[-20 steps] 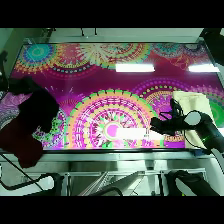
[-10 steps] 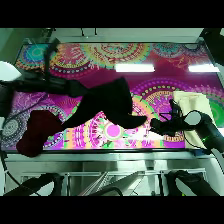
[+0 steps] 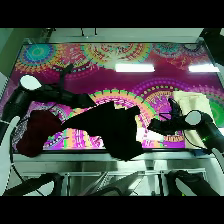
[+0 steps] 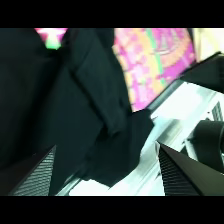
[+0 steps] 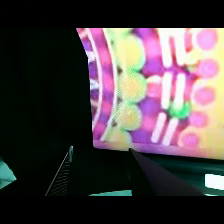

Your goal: Fold the shirts.

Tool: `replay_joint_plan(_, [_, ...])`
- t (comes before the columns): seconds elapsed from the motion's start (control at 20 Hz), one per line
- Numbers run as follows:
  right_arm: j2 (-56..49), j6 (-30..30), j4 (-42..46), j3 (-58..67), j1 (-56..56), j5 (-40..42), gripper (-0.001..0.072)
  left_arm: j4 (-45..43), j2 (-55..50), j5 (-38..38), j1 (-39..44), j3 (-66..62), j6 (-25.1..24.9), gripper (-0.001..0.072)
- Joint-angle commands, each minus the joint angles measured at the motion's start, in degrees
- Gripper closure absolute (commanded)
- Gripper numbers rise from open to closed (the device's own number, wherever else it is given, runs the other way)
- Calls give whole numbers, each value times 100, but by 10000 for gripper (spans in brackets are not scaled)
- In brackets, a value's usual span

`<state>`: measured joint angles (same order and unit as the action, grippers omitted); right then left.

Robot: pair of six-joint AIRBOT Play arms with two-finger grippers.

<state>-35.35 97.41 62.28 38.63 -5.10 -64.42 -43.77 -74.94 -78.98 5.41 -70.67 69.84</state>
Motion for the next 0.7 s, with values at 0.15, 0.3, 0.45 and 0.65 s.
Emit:
replay_joint_plan(0.15, [-719,-1246,-675,20,0,540,182,-1508,107,-308,-1427,750,221,13])
replay_joint_plan(0.3, [-1471,-2428,-1683,20,-11,839,183,-1471,57,201,-1711,1574,216,14])
replay_joint_plan(0.45, [-2081,-3556,-3099,20,-11,874,186,-1458,-229,354,-1622,1888,214,13])
replay_joint_plan(0.65, [-2575,-4371,-4138,20,-11,874,189,-1464,-684,503,-1207,1836,216,13])
